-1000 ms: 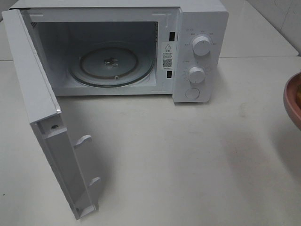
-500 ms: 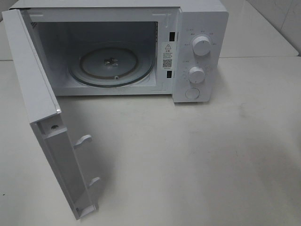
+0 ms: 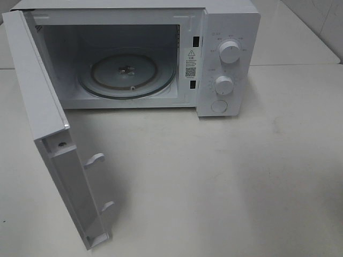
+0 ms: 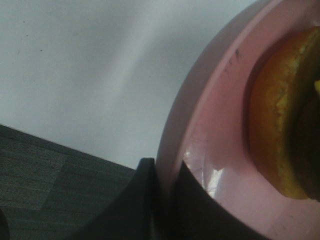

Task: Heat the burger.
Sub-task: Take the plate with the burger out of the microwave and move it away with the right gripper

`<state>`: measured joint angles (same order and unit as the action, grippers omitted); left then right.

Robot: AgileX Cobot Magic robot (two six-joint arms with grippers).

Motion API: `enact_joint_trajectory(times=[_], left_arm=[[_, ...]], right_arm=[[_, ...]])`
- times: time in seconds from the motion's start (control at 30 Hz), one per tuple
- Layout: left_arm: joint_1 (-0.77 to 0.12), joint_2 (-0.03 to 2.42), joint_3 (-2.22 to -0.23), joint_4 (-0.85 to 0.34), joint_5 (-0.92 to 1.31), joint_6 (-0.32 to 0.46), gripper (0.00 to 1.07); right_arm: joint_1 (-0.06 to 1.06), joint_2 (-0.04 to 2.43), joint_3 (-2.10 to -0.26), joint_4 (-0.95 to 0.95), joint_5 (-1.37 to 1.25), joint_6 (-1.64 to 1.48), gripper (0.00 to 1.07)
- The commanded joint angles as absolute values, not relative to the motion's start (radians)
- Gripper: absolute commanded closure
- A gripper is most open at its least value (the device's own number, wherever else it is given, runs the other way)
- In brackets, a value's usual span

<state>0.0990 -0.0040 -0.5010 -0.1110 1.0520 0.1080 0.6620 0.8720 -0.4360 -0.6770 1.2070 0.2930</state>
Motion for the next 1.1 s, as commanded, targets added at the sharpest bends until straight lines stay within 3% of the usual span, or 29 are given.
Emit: enact_joint_trajectory(times=[0.03,1.1], left_arm=[[0.101,-0.025,-0.498,-0.114,1.039,0.104,0.09],[0.101,-0.025,-0.498,-0.114,1.039,0.104,0.09]], right_arm=[[0.658,0.922,-0.445,-0.758,1.223,0.367,1.04],[0.658,1.327,-0.553,-0.748,1.127,0.798,1.02]])
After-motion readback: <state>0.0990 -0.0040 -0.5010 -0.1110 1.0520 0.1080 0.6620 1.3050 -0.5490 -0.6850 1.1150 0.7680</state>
